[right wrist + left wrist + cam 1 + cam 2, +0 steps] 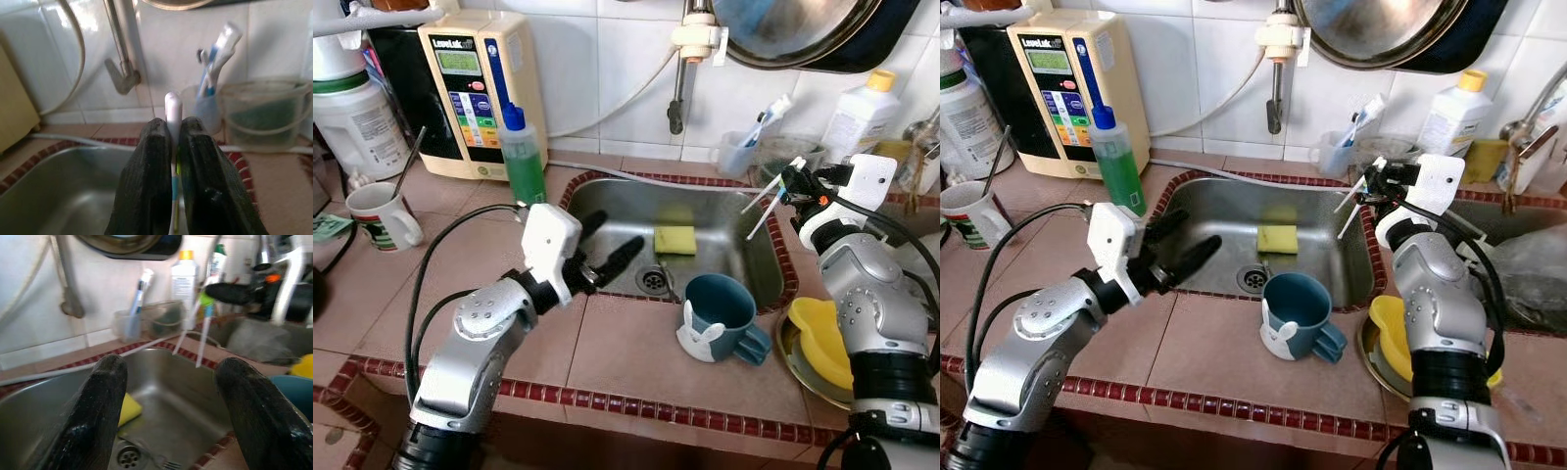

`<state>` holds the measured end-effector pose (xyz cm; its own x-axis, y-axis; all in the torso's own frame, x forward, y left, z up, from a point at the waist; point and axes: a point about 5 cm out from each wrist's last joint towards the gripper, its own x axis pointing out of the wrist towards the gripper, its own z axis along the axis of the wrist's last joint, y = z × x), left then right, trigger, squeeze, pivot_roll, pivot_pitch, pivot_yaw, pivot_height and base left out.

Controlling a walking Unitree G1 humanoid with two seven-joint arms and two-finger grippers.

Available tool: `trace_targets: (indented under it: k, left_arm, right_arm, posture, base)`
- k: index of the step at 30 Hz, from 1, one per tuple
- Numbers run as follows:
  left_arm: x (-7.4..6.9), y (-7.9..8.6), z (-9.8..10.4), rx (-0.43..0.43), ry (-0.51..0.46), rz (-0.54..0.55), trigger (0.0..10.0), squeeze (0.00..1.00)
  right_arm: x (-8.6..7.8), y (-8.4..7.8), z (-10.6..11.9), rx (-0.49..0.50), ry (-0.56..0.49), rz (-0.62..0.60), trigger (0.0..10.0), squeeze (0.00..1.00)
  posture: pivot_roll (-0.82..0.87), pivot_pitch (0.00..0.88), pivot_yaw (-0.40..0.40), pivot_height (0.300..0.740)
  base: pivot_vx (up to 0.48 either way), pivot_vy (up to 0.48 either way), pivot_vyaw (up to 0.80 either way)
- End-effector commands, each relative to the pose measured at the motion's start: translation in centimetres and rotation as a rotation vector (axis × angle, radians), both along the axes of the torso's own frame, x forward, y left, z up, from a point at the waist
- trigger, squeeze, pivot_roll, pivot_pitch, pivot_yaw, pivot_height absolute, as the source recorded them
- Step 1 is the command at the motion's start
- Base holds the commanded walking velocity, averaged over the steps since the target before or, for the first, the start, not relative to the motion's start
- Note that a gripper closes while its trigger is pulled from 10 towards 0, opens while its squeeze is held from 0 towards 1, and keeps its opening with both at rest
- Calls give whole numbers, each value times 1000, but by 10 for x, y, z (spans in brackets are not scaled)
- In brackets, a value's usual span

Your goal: Kitchen organization

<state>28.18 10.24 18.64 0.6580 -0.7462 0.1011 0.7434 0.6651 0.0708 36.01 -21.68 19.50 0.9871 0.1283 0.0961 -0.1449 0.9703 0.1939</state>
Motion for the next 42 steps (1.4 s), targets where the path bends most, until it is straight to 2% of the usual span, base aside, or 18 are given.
trace_targets:
  k: [1,9,17,22,23,24,25,27,34,42]
  left_arm:
    - [-5,-4,4,14,4,-44,10000,0]
    - [-6,-7,6,7,11,-62,10000,0]
    - [-10,-12,12,-17,13,-71,10000,0]
    - [-5,-9,11,-29,23,-37,10000,0]
    - [-5,-9,11,-33,24,-34,10000,0]
    - [-5,-9,12,-36,24,-34,10000,0]
    - [-5,-9,12,-36,24,-34,10000,0]
    - [-7,-11,12,-35,25,-48,10000,0]
    - [-9,-14,10,-29,29,-74,10000,0]
    - [-5,-13,12,-30,21,-64,10000,0]
  right_arm:
    - [6,-1,2,4,1,40,10000,0]
    - [17,2,-6,64,49,99,10000,0]
    - [26,18,-15,98,92,209,10000,0]
    - [27,24,-19,101,109,261,10000,0]
    - [27,24,-19,109,112,266,10000,43]
    - [28,24,-19,117,114,269,10000,788]
    - [28,24,-19,117,114,269,10000,788]
    - [28,25,-19,123,111,289,10000,1000]
    - [29,24,-19,102,109,297,10000,1000]
    - [31,21,-15,106,95,294,10000,1000]
  posture:
    - [-49,82,32,740]
    - [-39,84,26,740]
    - [-29,75,11,740]
    - [-29,65,5,740]
    - [-29,65,5,740]
    - [-29,65,5,740]
    - [-29,65,5,740]
    - [-31,55,5,740]
    - [-36,45,5,740]
    - [-35,38,6,740]
  base:
    - [0,0,0]
    - [0,0,0]
    - [0,0,0]
    - [0,0,0]
    - [0,0,0]
    - [0,0,0]
    - [0,0,0]
    - [0,0,0]
    - [0,0,0]
    - [0,0,0]
